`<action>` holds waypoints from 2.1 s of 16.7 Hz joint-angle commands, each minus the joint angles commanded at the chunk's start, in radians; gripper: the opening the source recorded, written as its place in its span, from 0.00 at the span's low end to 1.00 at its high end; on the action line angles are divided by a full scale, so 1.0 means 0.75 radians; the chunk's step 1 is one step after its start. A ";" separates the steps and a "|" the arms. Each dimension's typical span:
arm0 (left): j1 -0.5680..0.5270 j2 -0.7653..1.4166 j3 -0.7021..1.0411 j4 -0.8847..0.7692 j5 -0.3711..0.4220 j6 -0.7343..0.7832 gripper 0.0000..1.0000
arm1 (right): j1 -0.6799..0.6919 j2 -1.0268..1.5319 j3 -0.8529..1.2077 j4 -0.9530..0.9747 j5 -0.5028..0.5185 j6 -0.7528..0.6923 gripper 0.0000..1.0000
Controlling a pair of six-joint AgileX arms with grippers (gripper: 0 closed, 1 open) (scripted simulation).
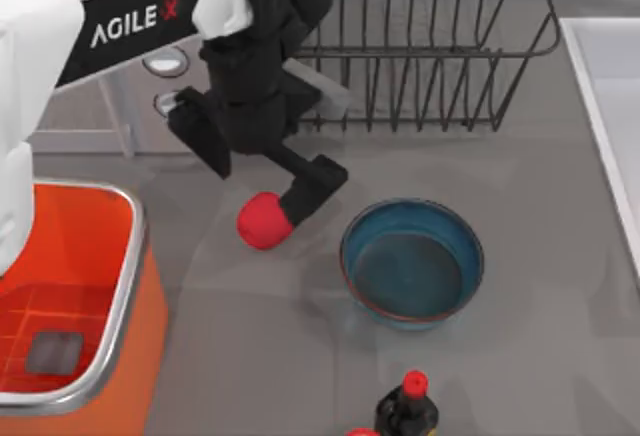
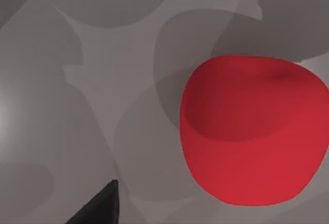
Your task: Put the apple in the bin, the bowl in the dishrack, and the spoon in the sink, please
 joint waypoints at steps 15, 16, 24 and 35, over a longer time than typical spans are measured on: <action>-0.009 0.101 -0.214 0.314 0.001 0.001 0.85 | 0.000 0.000 0.000 0.000 0.000 0.000 1.00; -0.009 0.101 -0.214 0.314 0.001 0.001 0.77 | 0.000 0.000 0.000 0.000 0.000 0.000 1.00; -0.009 0.101 -0.214 0.314 0.001 0.001 0.17 | 0.000 0.000 0.000 0.000 0.000 0.000 1.00; -0.003 0.080 -0.207 0.309 -0.017 0.010 0.00 | 0.000 0.000 0.000 0.000 0.000 0.000 1.00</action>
